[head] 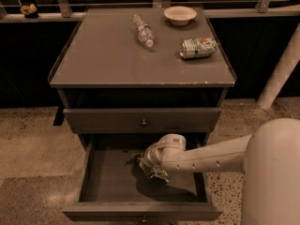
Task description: Place green jalapeno chip bag into middle drawer
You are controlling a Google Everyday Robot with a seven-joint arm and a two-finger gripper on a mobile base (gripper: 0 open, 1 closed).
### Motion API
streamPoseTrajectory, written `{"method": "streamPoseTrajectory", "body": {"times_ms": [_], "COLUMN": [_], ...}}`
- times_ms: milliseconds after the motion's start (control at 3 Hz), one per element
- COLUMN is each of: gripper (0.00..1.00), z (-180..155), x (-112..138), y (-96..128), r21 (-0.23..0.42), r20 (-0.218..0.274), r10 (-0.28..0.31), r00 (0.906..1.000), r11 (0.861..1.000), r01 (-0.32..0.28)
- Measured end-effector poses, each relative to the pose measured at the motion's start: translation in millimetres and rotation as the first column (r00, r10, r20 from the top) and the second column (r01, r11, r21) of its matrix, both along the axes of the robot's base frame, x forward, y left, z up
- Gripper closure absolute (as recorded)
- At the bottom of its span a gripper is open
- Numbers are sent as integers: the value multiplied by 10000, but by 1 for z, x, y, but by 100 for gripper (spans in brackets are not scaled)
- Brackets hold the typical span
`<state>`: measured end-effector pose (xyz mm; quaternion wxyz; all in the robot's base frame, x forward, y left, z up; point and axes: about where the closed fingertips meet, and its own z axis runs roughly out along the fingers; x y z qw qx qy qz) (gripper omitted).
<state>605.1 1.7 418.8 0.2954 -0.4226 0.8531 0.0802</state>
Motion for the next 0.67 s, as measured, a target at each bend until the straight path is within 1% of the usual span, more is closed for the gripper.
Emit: {"method": "streamPoseTrajectory", "body": {"times_ms": [667], "gripper": [13], "z": [0], "x": [0], "y": [0], "r21": [0], "r20": [0], "r10": [1], "r00": [10000], "r11": [10000], "r01": [-1]}}
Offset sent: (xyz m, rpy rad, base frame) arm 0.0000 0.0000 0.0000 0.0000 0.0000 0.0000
